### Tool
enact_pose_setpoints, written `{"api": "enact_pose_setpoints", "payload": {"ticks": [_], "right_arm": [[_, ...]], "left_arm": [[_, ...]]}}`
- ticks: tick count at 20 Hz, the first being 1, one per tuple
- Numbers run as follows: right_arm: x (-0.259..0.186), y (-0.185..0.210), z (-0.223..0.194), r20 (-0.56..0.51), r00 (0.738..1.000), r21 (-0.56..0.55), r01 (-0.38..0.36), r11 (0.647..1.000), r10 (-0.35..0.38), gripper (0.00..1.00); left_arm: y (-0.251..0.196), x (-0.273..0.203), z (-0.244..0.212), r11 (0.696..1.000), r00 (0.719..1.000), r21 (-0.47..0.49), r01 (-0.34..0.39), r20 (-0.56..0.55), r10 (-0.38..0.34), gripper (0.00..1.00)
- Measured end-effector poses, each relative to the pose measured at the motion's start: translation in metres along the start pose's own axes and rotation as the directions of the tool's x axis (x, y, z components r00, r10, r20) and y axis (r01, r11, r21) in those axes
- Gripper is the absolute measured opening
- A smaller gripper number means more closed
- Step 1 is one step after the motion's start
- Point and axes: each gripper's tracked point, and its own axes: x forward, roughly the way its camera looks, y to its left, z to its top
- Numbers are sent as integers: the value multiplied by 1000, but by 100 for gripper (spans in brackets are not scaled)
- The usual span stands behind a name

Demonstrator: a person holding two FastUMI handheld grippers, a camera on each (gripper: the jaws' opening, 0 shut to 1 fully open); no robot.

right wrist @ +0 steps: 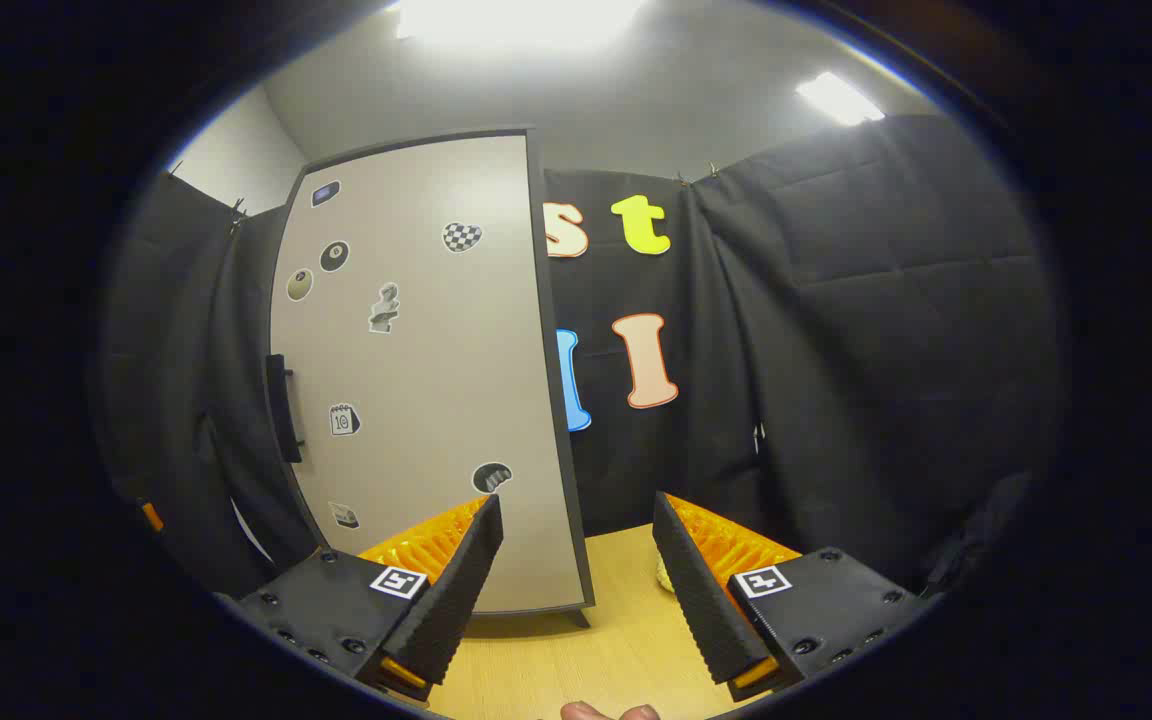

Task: Open the cabinet door with the right hand, grasp the bottle in the cabinet with the left hand and place it on the coaster, then close the cabinet door with the right hand.

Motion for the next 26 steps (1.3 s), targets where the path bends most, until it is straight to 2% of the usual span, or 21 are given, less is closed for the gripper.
{"api": "enact_pose_setpoints", "payload": {"ticks": [2,4,5,7,10,16,17,18,22,24,25,26], "right_arm": [[1,7,1,-2,1000,1,-19,1000,19,96],[0,13,0,-10,999,7,-34,999,34,96],[0,16,-1,-13,999,10,-41,999,41,96],[-1,22,-1,-20,998,2,-52,999,52,96],[-2,26,-5,-26,998,-12,-55,998,55,96],[-9,23,-8,-43,998,-54,-54,997,51,96],[-8,24,-7,-40,998,-46,-52,998,50,93],[-7,27,-4,-31,998,-45,-61,997,60,96],[3,27,4,-30,997,-80,-73,994,71,96],[13,35,15,-19,996,-70,-89,994,88,96],[18,43,21,-12,995,-65,-102,993,102,96],[22,53,26,-4,993,-66,-121,991,121,96]], "left_arm": [[-3,-7,-4,1000,1000,-6,-1,-10,1,87],[-6,-10,-5,1000,1000,-11,1,-8,-1,85],[-7,-11,-6,1000,1000,-12,0,-10,0,89],[-6,-14,-10,1000,1000,-16,-1,-15,1,87],[-4,-16,-16,1000,1000,-13,-3,-23,3,85],[4,-17,-29,1000,999,-13,-26,-40,26,87],[7,-17,-35,999,998,-16,-38,-48,37,87],[9,-16,-42,999,997,-17,-50,-58,49,85],[11,-23,-86,996,990,39,-85,-113,89,88],[12,-31,-109,992,984,72,-100,-141,109,90],[13,-35,-118,991,980,78,-110,-157,121,88],[13,-40,-128,991,976,59,-118,-177,127,88]]}}
